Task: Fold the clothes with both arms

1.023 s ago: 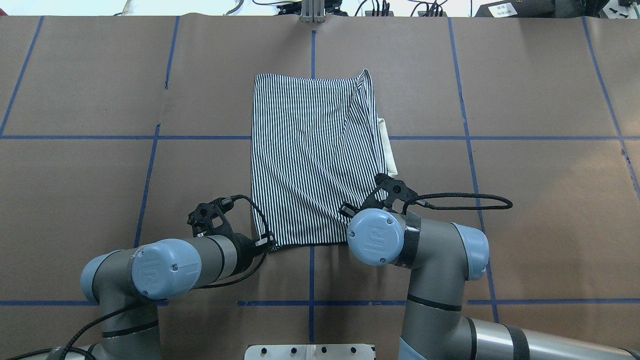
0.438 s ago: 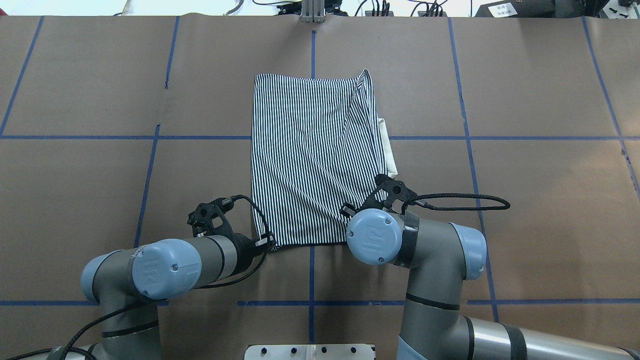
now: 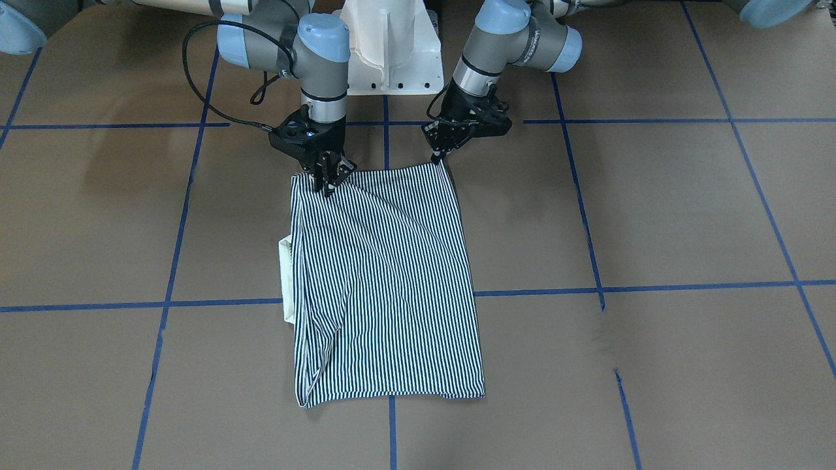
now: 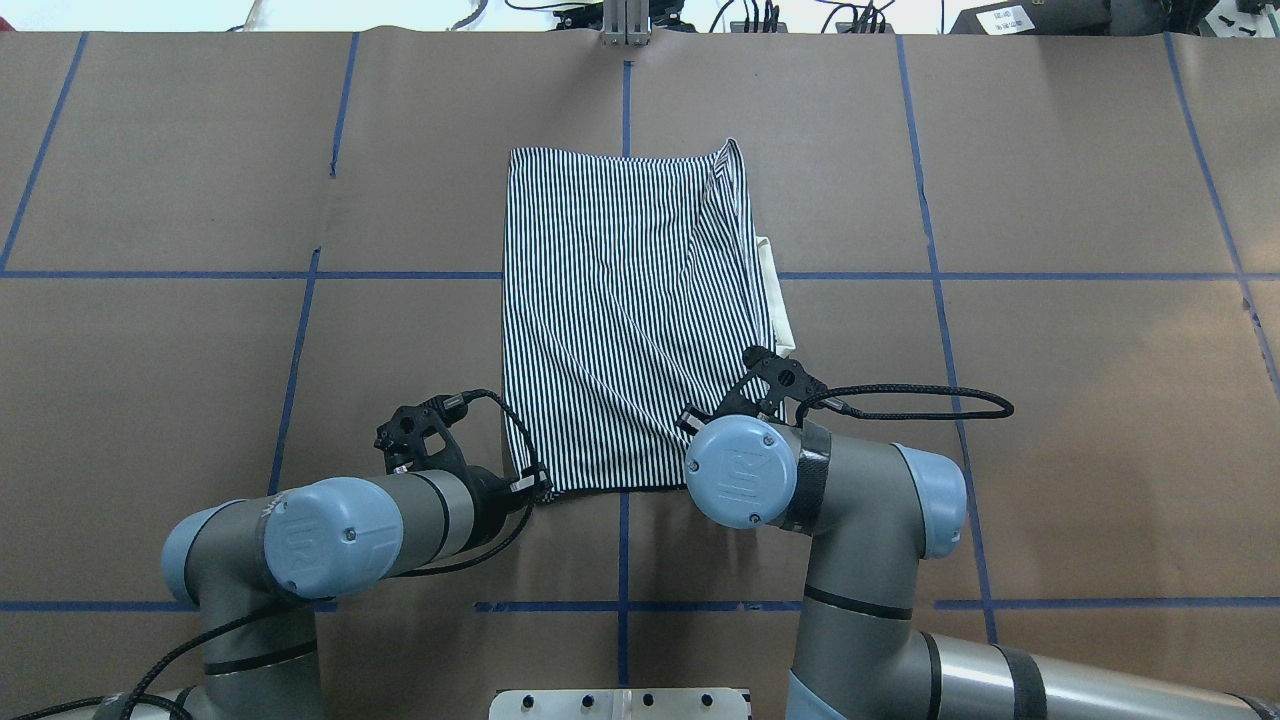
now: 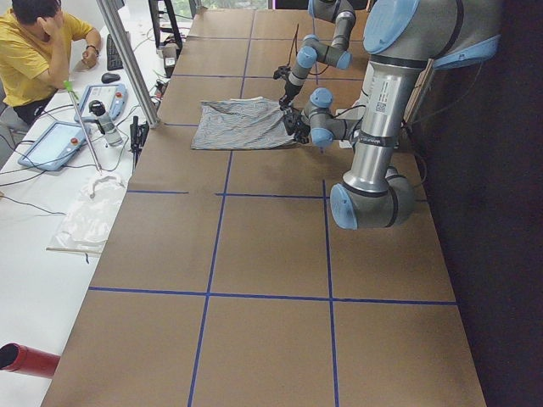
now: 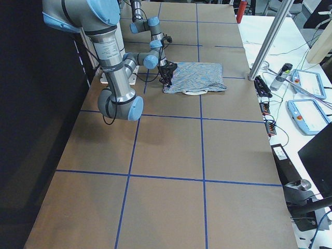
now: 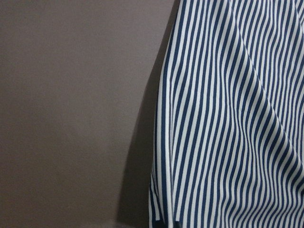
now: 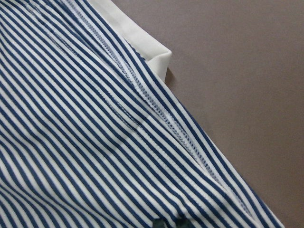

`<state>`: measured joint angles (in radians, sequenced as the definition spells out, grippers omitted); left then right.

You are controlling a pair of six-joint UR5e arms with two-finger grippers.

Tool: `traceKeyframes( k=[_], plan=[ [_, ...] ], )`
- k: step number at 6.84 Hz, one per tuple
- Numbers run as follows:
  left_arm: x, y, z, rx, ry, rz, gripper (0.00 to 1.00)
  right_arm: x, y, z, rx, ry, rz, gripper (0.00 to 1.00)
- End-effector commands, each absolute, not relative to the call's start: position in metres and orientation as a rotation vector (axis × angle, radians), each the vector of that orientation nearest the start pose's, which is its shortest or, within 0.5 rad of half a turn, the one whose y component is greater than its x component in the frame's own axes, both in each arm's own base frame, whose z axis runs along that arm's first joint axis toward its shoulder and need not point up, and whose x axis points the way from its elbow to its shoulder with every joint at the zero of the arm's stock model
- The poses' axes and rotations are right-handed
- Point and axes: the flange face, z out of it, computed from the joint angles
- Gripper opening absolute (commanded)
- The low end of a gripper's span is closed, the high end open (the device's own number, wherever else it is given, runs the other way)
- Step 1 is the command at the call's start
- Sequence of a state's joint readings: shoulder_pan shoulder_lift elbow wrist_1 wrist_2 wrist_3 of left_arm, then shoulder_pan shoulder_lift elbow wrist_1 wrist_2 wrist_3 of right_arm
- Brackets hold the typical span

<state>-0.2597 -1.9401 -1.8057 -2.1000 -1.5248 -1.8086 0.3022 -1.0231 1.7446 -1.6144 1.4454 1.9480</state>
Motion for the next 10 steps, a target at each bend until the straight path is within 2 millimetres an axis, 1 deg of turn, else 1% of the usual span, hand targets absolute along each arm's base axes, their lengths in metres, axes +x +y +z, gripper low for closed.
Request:
traceKeyframes(
  k=[1, 2, 3, 4, 5, 8, 10],
  plan=[
    [0.552, -0.289, 0.287, 0.053, 1.148, -0.469, 0.0, -0.586, -0.335, 0.285, 0.1, -0.683, 0.689, 0.0],
    [0.553, -0.288, 0.287, 0.053, 1.148, -0.469, 0.0, -0.583, -0.338, 0.284, 0.101, -0.685, 0.688, 0.0],
    [0.553, -0.288, 0.287, 0.054, 1.148, -0.467, 0.0, -0.578, -0.341, 0.28, 0.104, -0.689, 0.683, 0.06],
    [0.553, -0.288, 0.287, 0.053, 1.148, -0.469, 0.0, -0.574, -0.342, 0.276, 0.109, -0.687, 0.672, 0.5],
    [0.553, -0.288, 0.287, 0.052, 1.148, -0.468, 0.0, -0.573, -0.343, 0.275, 0.116, -0.688, 0.666, 1.0],
    [0.553, -0.288, 0.287, 0.053, 1.148, -0.469, 0.0, -0.573, -0.343, 0.276, 0.124, -0.682, 0.642, 1.0],
    [0.553, -0.288, 0.288, 0.053, 1.146, -0.467, 0.0, -0.575, -0.343, 0.281, 0.122, -0.661, 0.64, 1.0]
  ],
)
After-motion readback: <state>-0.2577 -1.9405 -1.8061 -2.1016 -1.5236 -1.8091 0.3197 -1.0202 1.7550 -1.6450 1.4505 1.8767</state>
